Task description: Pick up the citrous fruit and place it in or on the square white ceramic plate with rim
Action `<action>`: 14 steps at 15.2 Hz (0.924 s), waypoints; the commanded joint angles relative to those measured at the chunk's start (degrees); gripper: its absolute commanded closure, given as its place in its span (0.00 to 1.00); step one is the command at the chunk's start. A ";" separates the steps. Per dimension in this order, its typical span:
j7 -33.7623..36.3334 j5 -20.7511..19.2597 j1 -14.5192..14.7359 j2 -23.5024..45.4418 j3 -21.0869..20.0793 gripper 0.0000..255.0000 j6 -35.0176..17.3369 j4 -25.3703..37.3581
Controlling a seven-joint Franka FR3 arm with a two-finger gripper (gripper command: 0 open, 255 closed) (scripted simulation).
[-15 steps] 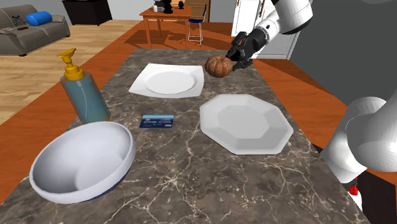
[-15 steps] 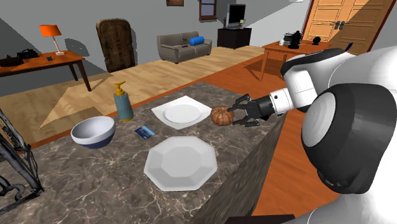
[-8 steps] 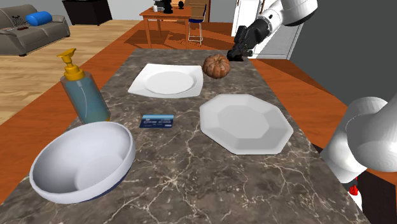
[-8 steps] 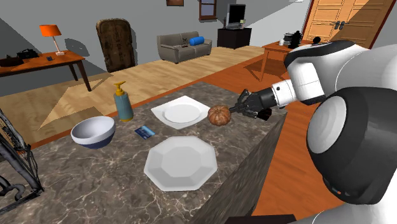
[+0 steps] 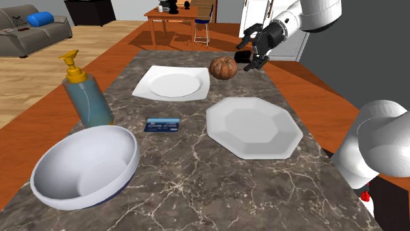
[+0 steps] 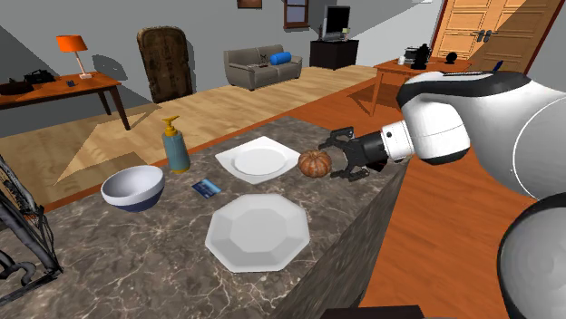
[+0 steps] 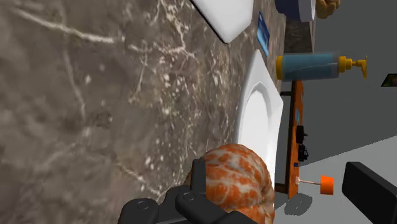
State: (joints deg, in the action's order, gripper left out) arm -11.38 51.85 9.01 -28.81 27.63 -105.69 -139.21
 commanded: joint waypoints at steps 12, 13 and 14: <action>-6.16 -0.01 4.63 17.27 5.99 0.00 10.38 12.57; -6.16 -0.02 4.62 17.26 5.98 0.00 10.37 12.56; -6.16 -0.01 4.62 17.27 5.98 0.00 10.38 12.57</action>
State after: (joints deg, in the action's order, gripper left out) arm -17.49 51.74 13.57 -11.55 33.70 -95.09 -126.50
